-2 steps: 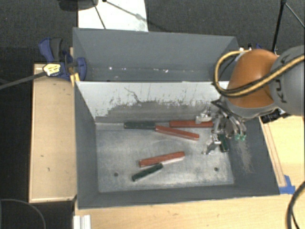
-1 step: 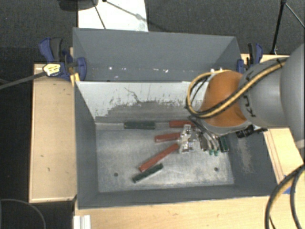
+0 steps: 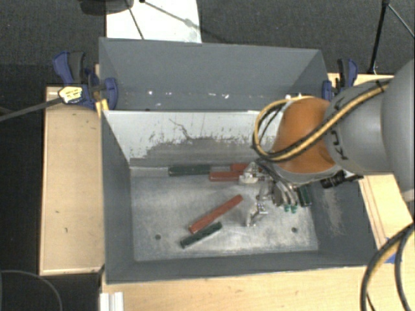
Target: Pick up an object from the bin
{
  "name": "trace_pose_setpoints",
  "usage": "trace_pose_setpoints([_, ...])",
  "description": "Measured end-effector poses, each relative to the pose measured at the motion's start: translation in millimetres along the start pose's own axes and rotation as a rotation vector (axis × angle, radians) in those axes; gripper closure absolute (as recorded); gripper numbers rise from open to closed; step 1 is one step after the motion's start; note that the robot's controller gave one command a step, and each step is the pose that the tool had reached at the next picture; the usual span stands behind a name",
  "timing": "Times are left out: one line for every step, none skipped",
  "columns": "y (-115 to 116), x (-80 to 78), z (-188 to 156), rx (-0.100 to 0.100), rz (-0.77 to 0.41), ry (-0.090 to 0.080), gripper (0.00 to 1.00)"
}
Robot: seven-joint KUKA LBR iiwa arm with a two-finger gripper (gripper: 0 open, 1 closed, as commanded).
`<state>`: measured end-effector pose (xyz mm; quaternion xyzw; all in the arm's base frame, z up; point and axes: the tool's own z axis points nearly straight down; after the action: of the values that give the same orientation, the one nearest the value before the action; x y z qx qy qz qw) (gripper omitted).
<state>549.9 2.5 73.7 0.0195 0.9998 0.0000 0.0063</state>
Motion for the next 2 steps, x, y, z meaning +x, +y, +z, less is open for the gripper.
trace_pose_setpoints([0.0, 0.0, 0.0, 0.0, -0.001, 0.0, 0.0])
trace_pose_setpoints([0.9, -0.2, -0.1, 0.001, 0.004, 0.001, 0.0])
